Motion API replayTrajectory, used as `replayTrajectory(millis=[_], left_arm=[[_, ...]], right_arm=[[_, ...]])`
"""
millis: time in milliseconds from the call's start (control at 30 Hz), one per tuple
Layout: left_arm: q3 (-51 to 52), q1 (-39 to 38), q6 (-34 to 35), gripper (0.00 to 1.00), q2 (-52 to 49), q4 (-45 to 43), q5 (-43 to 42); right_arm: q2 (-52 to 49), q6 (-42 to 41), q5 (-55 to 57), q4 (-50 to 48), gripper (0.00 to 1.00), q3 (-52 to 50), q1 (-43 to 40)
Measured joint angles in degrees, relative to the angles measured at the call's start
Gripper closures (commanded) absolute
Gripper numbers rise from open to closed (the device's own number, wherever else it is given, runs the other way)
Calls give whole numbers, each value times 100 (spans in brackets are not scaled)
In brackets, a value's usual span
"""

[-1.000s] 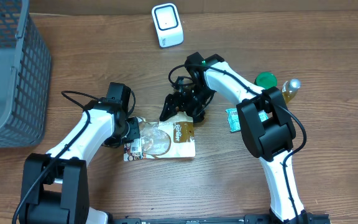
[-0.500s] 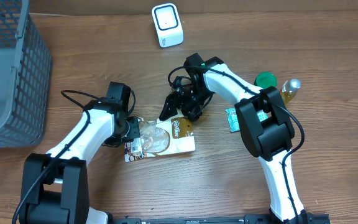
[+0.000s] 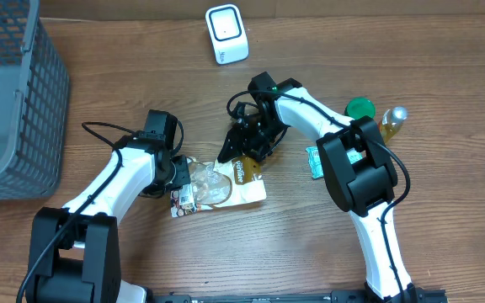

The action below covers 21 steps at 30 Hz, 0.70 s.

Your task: Scan the item barcode

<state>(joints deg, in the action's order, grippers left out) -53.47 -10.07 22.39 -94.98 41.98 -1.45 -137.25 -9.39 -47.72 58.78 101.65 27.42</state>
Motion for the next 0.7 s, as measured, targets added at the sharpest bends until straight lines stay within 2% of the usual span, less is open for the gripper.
replayTrajectory(millis=[433,467,600,700], left_arm=[[0,0,2,85,0,-4,2],[0,0,2,85,0,-4,2],[0,0,2,85,0,-7,0],[0,0,0,85,0,-4,0]], right_arm=[[-9,-4,-57,-96,54,-4,0],[-9,-7,-68,-98,56,-4,0],[-20,22,15,-149,76,-7,0],[-35,13,48,-190,79,-13,0]])
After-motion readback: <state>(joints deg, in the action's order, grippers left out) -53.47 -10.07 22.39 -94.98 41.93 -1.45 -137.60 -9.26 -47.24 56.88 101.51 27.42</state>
